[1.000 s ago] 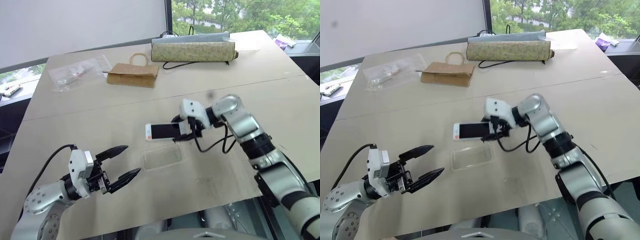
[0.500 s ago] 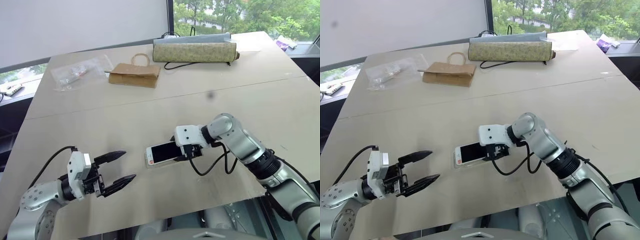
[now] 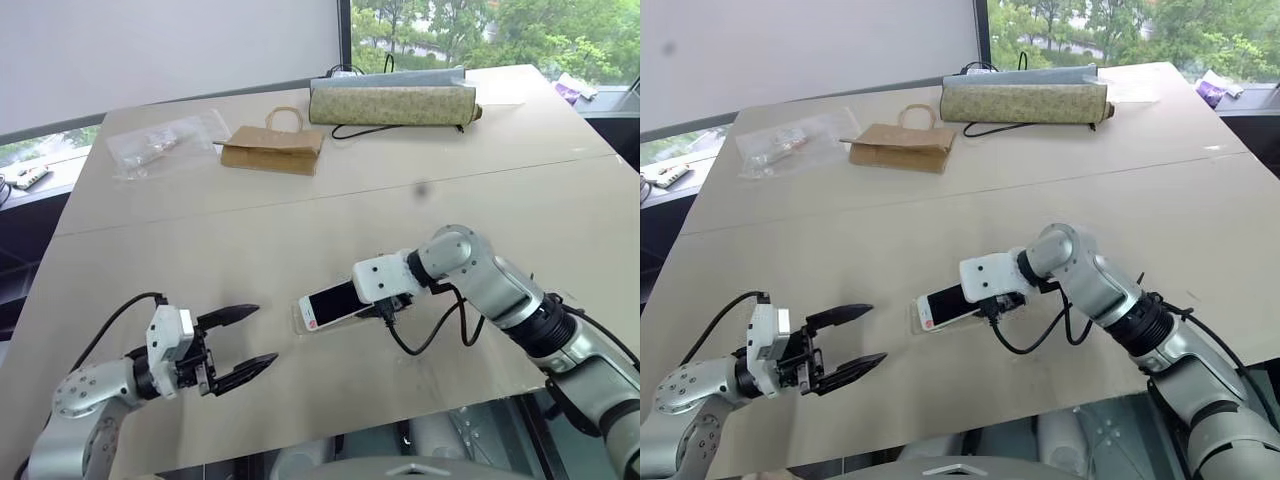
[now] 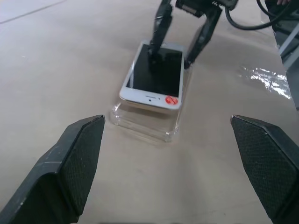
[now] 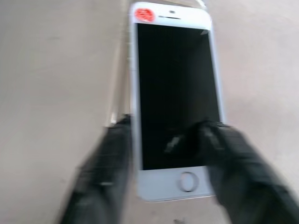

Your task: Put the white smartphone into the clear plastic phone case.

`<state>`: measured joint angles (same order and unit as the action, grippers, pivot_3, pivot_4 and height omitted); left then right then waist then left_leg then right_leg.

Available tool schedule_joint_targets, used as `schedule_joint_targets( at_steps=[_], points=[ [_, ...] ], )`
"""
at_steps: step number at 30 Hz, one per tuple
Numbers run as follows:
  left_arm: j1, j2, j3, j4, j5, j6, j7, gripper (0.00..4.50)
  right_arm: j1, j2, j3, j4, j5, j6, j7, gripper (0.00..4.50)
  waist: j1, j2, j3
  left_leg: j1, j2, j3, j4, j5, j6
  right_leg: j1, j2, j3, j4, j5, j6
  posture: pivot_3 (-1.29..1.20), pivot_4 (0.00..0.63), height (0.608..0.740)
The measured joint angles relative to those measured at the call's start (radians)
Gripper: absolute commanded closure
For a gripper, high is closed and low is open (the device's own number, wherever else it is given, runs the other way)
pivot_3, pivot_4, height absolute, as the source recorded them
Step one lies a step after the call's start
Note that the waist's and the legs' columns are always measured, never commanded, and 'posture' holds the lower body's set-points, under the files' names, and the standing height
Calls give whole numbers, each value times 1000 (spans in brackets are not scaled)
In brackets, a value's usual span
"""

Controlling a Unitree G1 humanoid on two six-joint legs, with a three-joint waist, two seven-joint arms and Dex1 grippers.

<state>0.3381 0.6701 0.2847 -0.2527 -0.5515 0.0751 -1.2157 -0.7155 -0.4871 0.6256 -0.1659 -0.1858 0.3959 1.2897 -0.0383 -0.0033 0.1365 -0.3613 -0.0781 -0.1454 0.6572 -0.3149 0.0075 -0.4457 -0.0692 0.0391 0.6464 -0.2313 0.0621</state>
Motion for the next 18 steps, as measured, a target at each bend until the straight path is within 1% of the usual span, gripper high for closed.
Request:
schedule_joint_targets(
  at_steps=[2,3,10,11,13,16,18],
  points=[
    [-9,0,-11,0,1,-1,0,0,-3,-10,9,-8,-9,11,2,4392,-1,0,-1,1,0,0,1,0,0,1,0,0,1,0,0,0,150,740],
    [-12,0,-15,1,1,-2,0,0,-2,-18,11,-10,-10,18,2,4489,-1,0,0,0,0,0,3,0,0,1,0,0,2,0,0,0,150,740],
    [-25,1,-19,4,1,-1,0,0,0,-19,16,-28,-11,50,-3,4489,0,-1,-1,1,0,0,4,0,0,2,0,0,2,0,0,0,150,740],
    [-26,1,-19,4,1,-1,0,0,1,-18,15,-31,-2,59,-2,4209,0,-1,-1,1,0,0,4,0,0,2,0,0,2,0,0,0,150,740],
    [-31,2,-19,6,1,0,0,0,5,-4,-6,-35,61,116,20,3471,0,-1,-1,0,0,-1,4,0,0,2,0,-1,2,0,0,0,150,740],
    [-36,3,-20,9,1,2,0,0,5,8,-53,-89,188,217,64,2129,0,0,0,0,0,-1,5,0,0,2,0,-1,1,0,0,0,150,740],
    [-38,3,-20,9,1,3,0,0,-10,14,-95,-117,247,268,64,1115,0,0,0,0,0,-1,5,0,0,2,0,-1,1,0,0,0,150,740]
  ],
)
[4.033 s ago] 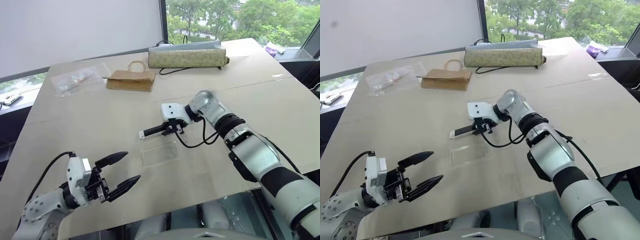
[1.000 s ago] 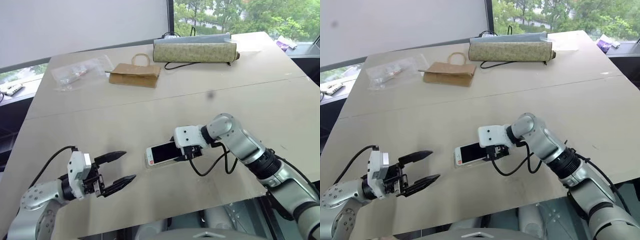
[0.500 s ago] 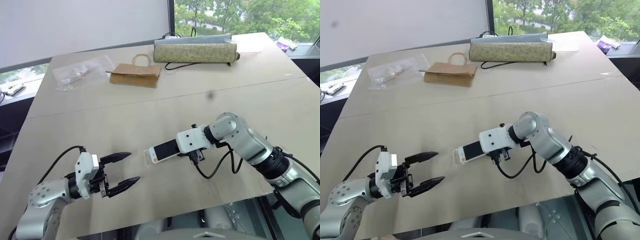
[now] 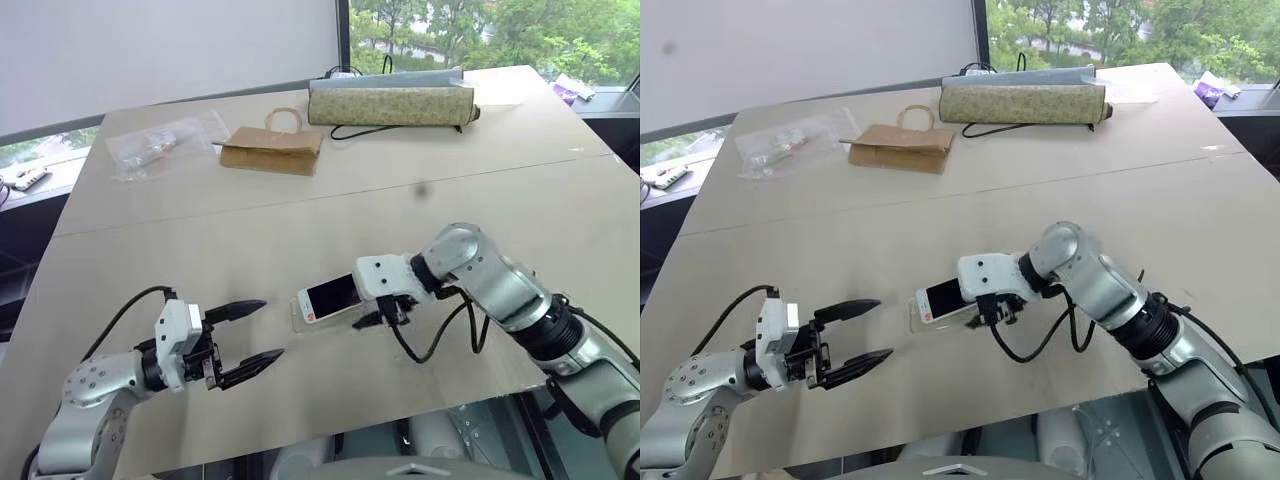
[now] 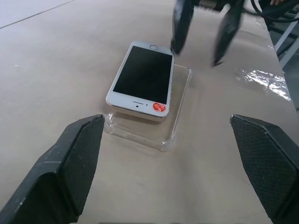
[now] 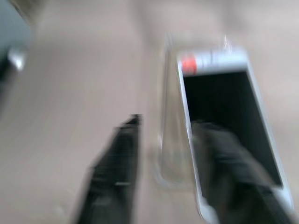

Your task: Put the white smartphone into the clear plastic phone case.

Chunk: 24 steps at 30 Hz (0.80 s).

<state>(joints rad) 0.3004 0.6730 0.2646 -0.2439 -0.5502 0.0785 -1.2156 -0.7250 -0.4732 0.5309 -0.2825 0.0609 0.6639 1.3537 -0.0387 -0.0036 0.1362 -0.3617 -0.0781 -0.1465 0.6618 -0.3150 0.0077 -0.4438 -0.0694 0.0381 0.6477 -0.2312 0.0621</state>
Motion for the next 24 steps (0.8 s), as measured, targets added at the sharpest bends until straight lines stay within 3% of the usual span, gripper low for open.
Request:
schedule_joint_targets(
  at_steps=[1,5,6,13,14,19,24],
  points=[
    [-1,0,0,0,0,0,0,0,-8,3,-17,-4,21,19,-11,643,0,0,0,0,0,0,0,0,0,0,0,0,0,0,0,0,150,740],
    [-5,0,-1,0,0,3,2,0,-50,61,-81,51,64,85,-101,643,-2,0,0,0,0,0,0,0,0,0,0,0,1,0,0,0,150,740],
    [-5,-1,-1,-1,0,3,3,0,-71,77,-91,85,66,94,-129,1319,-3,0,0,0,0,0,0,0,0,-1,0,0,1,0,0,0,150,740],
    [4,-2,-2,-2,0,3,15,0,-131,134,-121,315,49,68,-261,4232,-3,0,0,0,-1,0,0,0,0,-1,0,0,1,0,0,0,150,740],
    [8,-2,-2,-3,0,3,17,0,-136,132,-111,354,24,37,-284,4424,-3,0,0,0,-1,0,0,0,0,-1,0,0,1,0,0,0,150,740],
    [17,-3,-2,-6,0,2,23,0,-155,128,-34,511,-106,-135,-362,4424,-5,0,0,-1,-1,1,0,0,0,-3,0,1,3,0,0,0,150,740],
    [17,-5,-2,-8,0,2,29,0,-155,122,11,547,-131,-213,-293,4424,-6,0,0,-1,-1,2,1,0,0,-3,0,1,3,0,0,0,150,740]
  ],
)
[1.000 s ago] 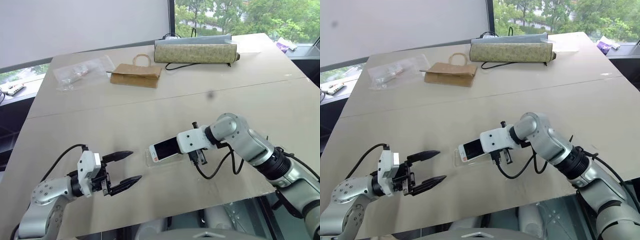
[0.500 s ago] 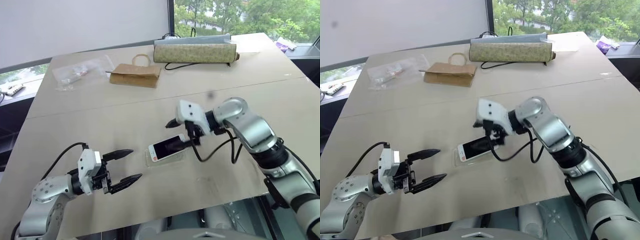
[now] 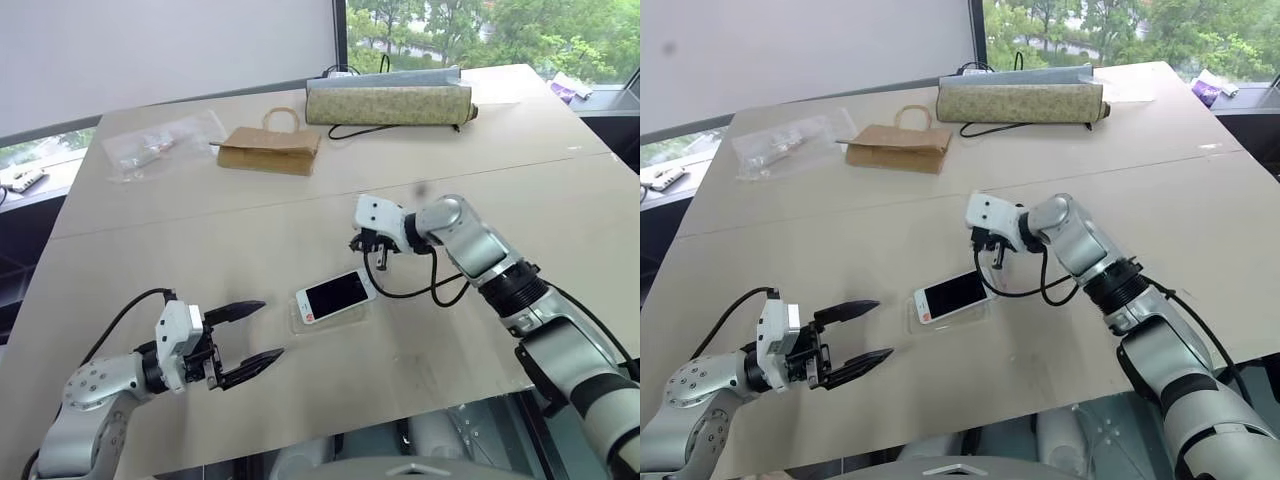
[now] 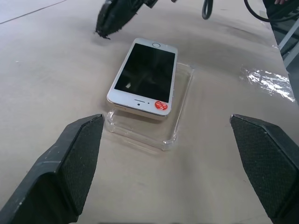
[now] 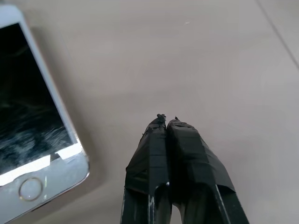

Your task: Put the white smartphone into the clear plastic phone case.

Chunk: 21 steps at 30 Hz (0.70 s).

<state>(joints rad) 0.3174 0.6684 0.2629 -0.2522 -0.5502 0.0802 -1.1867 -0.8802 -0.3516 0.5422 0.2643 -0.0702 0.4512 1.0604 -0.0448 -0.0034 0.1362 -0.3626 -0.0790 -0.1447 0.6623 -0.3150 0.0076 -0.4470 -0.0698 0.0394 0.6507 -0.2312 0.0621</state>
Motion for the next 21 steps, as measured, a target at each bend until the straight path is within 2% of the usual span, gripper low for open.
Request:
schedule_joint_targets(
  at_steps=[8,17,21],
  points=[
    [3,-1,0,0,5,-4,4,0,17,-50,8,-73,34,-18,156,4424,1,0,0,0,0,0,1,0,0,0,0,0,1,0,0,0,150,740],
    [2,-1,-21,1,21,-11,4,0,56,-91,8,-168,64,-20,235,4424,2,0,0,0,0,0,2,0,0,0,0,0,2,0,0,0,150,740],
    [1,-1,-26,3,22,-16,4,0,58,-77,3,-170,67,-20,218,4424,2,0,0,0,0,0,2,0,0,0,0,0,2,0,0,0,150,740]
  ],
)
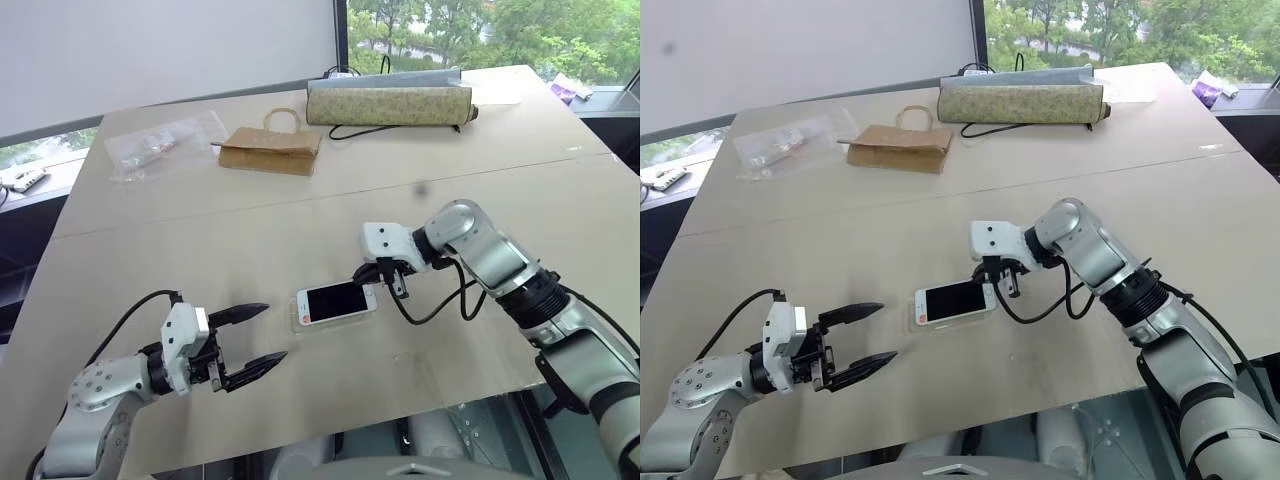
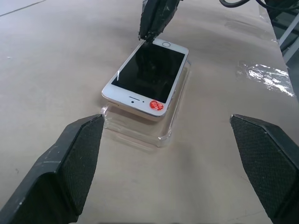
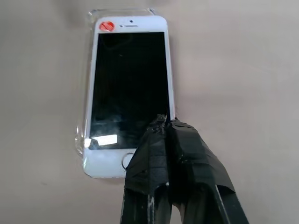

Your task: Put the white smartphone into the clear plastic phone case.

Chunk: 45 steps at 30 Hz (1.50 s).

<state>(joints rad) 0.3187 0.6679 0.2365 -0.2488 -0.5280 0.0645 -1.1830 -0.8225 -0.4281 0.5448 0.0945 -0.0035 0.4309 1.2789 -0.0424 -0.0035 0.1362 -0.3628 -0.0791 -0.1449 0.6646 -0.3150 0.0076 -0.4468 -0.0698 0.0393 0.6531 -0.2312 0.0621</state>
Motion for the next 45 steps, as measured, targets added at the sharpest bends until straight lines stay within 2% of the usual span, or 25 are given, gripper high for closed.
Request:
schedule_joint_targets(
  at_steps=[7,12,18,28,34,37,44,45],
  points=[
    [1,1,-8,3,0,-3,1,0,-40,121,-8,140,-61,-63,-146,4424,1,0,0,0,0,0,1,0,0,0,0,0,2,0,0,0,150,740],
    [1,2,-9,4,3,-4,1,0,-40,152,34,200,-93,-115,-139,4424,-1,0,0,0,-1,0,1,0,0,0,0,0,2,0,0,0,150,740],
    [0,8,-9,11,18,-8,-4,0,-40,159,58,212,-97,-134,-71,4424,-2,0,0,0,-1,0,1,0,0,0,0,0,3,0,0,0,150,740],
    [-4,12,-13,26,38,-9,0,0,-36,155,64,188,-100,-129,-48,4424,-1,0,0,0,-1,0,1,0,0,0,0,0,3,0,0,0,150,740],
    [-33,29,-33,66,57,-9,-13,0,-40,150,-23,155,-74,-102,-112,4424,0,0,0,0,-1,0,2,0,0,0,0,0,3,0,0,0,150,740],
    [-50,43,-38,88,58,-9,-25,851,-32,105,-73,50,-21,-28,-89,4500,1,0,0,0,-1,-1,2,0,0,0,-1,-1,3,0,0,0,150,740],
    [-105,57,-63,131,72,-11,-60,4173,63,5,-116,-203,121,188,-22,4500,0,0,0,0,-1,-1,1,0,0,0,-1,-1,3,0,0,0,150,740],
    [-116,57,-72,140,76,-12,-62,4420,77,0,-112,-220,126,202,-26,4500,0,0,0,0,-1,-1,1,0,0,0,-1,-1,3,0,0,0,150,740]
  ],
)
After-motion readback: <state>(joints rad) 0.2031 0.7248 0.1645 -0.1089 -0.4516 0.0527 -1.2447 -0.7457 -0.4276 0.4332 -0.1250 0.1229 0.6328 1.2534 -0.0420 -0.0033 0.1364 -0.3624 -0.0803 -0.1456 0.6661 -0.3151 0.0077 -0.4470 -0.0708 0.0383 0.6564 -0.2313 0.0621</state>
